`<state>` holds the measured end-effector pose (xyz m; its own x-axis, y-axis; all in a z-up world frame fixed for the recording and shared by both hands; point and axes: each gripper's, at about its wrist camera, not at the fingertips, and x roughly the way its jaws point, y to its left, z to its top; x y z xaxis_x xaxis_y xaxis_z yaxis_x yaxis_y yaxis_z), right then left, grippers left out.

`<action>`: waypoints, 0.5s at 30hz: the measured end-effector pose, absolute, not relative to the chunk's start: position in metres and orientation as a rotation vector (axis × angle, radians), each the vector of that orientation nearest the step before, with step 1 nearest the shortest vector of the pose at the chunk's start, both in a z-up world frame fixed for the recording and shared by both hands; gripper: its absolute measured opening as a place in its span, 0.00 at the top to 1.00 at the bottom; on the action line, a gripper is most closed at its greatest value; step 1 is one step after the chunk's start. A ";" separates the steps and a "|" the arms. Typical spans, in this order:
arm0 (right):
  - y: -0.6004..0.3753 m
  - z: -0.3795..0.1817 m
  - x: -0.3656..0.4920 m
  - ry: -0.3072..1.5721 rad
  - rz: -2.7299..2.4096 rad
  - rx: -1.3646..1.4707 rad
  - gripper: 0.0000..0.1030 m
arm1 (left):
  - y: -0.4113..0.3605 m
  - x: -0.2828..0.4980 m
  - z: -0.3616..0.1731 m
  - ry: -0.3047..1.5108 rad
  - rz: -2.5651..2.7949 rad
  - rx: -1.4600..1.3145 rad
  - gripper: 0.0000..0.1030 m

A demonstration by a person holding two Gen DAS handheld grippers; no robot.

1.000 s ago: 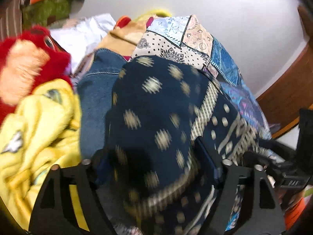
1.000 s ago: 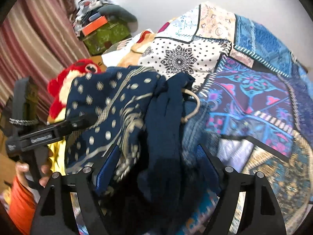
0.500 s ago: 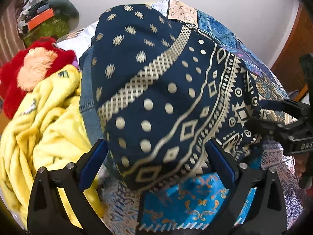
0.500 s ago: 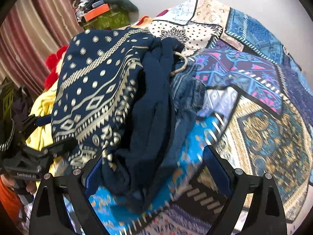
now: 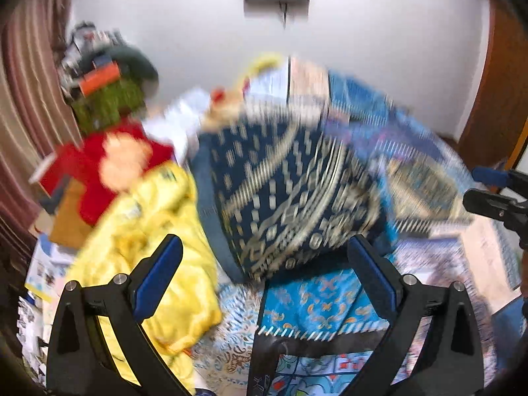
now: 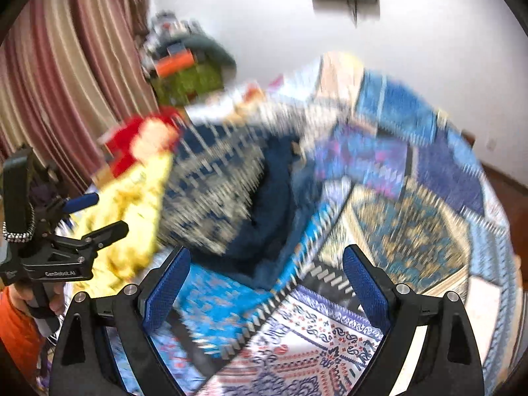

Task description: Fold large clothes

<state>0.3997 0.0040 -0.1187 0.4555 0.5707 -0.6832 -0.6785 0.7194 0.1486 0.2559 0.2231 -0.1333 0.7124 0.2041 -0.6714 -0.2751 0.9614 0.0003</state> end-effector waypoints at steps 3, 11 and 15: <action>-0.005 -0.065 0.366 0.641 0.796 -0.116 0.10 | 0.215 0.228 -0.081 0.599 0.267 -0.099 0.02; -0.038 0.035 0.269 0.320 0.819 -0.021 0.10 | 0.174 0.132 0.025 0.259 0.226 -0.078 0.02; -0.052 0.056 0.222 0.214 0.822 -0.005 0.10 | 0.152 0.092 0.044 0.156 0.217 -0.058 0.02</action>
<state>0.2216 -0.0522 0.0559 0.6603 0.7264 -0.1907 -0.7274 0.6817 0.0782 0.0919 0.1521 0.0435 0.9644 0.2099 -0.1608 -0.2190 0.9749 -0.0403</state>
